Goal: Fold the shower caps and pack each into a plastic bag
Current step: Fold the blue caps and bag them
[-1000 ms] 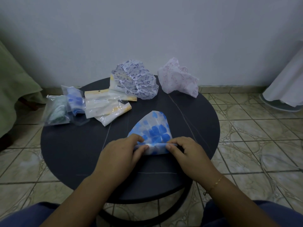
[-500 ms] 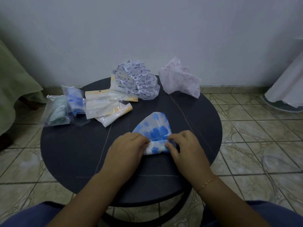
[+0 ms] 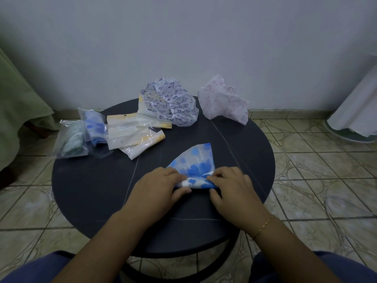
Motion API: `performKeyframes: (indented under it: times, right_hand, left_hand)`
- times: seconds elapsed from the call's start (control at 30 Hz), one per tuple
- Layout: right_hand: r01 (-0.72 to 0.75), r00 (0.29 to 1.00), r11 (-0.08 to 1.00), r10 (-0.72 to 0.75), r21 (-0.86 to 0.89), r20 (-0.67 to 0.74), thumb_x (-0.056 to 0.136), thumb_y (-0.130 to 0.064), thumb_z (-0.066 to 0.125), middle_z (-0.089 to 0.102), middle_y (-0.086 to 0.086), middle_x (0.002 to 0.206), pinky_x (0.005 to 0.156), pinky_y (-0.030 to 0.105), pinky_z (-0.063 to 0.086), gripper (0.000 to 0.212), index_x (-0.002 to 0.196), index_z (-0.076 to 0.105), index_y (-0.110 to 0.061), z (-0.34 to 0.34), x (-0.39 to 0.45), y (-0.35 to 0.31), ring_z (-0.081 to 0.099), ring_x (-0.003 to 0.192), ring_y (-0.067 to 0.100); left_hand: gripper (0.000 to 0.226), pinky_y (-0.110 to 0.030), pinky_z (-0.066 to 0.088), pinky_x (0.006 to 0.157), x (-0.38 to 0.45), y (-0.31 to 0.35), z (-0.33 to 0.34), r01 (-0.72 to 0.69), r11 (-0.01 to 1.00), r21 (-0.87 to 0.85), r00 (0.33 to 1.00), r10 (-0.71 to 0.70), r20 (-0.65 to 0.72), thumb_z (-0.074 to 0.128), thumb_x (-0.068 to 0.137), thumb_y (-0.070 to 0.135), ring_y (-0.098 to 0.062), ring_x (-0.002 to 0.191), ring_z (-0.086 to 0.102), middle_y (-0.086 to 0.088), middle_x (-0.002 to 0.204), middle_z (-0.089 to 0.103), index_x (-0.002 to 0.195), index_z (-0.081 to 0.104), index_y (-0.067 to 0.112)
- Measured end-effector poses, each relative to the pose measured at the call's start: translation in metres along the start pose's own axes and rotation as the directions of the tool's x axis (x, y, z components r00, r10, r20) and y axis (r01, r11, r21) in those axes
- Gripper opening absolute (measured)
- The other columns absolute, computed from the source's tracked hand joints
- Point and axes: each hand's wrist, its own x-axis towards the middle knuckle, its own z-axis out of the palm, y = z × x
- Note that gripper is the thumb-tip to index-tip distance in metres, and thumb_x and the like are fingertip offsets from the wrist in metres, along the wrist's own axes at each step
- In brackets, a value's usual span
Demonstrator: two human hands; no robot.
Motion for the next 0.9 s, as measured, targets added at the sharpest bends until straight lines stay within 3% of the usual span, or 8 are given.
performKeyframes:
  times: [0.1,0.3,0.43,0.5,0.57,0.67,0.77,0.9]
  right_hand:
    - [-0.023,0.998,0.997,0.019,0.071,0.058,0.096,-0.037,0.043,0.049,-0.016,0.119,0.092,0.027,0.026,0.035,0.130,0.050,-0.037,-0.007,0.001,0.004,0.035,0.115,0.007]
    - [-0.174,0.985,0.883,0.161,0.436,0.067,0.089,-0.033,0.060,0.054,-0.013,0.083,0.090,0.027,0.038,0.013,0.099,0.052,-0.032,-0.010,0.000,0.006,0.048,0.088,0.004]
    - [-0.249,0.959,0.767,0.282,0.591,0.038,0.084,-0.029,0.067,0.058,-0.007,0.071,0.064,0.018,0.038,0.015,0.088,0.052,-0.027,-0.003,0.006,0.005,0.052,0.070,0.003]
    - [-0.272,0.944,0.725,0.328,0.632,0.030,0.084,-0.028,0.068,0.057,-0.006,0.069,0.061,0.019,0.039,0.018,0.085,0.050,-0.028,0.000,0.008,0.005,0.053,0.068,0.005]
    - [-0.286,0.935,0.732,0.354,0.618,0.013,0.084,-0.030,0.068,0.057,-0.005,0.070,0.066,0.025,0.045,0.019,0.086,0.048,-0.030,0.004,0.009,0.003,0.055,0.072,0.009]
    - [-0.254,0.939,0.835,0.333,0.488,-0.082,0.086,-0.033,0.064,0.055,-0.007,0.075,0.071,0.030,0.047,0.018,0.094,0.047,-0.031,0.010,0.010,0.000,0.053,0.080,0.010]
    - [-0.167,0.956,0.938,0.229,0.305,-0.181,0.089,-0.032,0.059,0.052,-0.010,0.092,0.080,0.027,0.044,0.013,0.102,0.060,-0.029,0.013,0.012,-0.003,0.046,0.093,0.010]
    - [-0.177,0.980,0.976,0.187,0.130,-0.066,0.097,-0.037,0.041,0.050,-0.009,0.109,0.089,0.028,0.038,0.027,0.114,0.061,-0.033,0.012,0.015,-0.003,0.042,0.105,0.011]
  left_hand:
    - [0.037,-0.022,0.043,0.078,-0.004,0.002,-0.006,0.031,0.999,-0.015,0.999,-0.031,0.021,0.040,0.091,0.057,-0.001,0.099,0.050,0.019,0.112,0.050,0.120,0.056,0.040]
    - [0.034,-0.022,0.038,0.071,-0.008,0.004,-0.015,0.123,0.986,-0.110,0.992,-0.124,-0.008,0.042,0.089,0.058,-0.002,0.091,0.053,0.022,0.106,0.054,0.120,0.045,0.043]
    - [0.032,-0.025,0.031,0.072,-0.005,0.002,-0.012,0.129,0.991,-0.022,0.985,-0.131,-0.112,0.042,0.089,0.059,-0.012,0.081,0.050,0.014,0.079,0.052,0.107,0.055,0.037]
    - [0.038,-0.024,0.026,0.077,-0.001,-0.002,-0.006,0.108,0.993,0.055,0.982,-0.098,-0.162,0.038,0.088,0.063,-0.012,0.076,0.049,0.013,0.073,0.050,0.100,0.061,0.035]
    - [0.040,-0.025,0.024,0.077,0.002,-0.005,0.001,0.073,0.995,0.075,0.970,-0.053,-0.238,0.036,0.084,0.060,-0.011,0.081,0.056,0.014,0.079,0.058,0.094,0.065,0.034]
    - [0.028,-0.025,0.026,0.080,0.006,-0.002,0.007,-0.006,1.000,0.030,0.949,0.015,-0.314,0.047,0.082,0.044,-0.011,0.091,0.056,0.011,0.094,0.063,0.094,0.069,0.030]
    - [0.025,-0.025,0.030,0.077,0.010,0.002,0.012,-0.096,0.995,0.037,0.950,0.103,-0.296,0.048,0.082,0.032,-0.012,0.083,0.063,0.012,0.088,0.067,0.087,0.072,0.027]
    - [0.038,-0.022,0.029,0.082,0.010,0.001,0.012,-0.059,0.998,0.010,0.981,0.059,-0.186,0.045,0.078,0.053,-0.003,0.085,0.063,0.017,0.094,0.068,0.096,0.071,0.031]
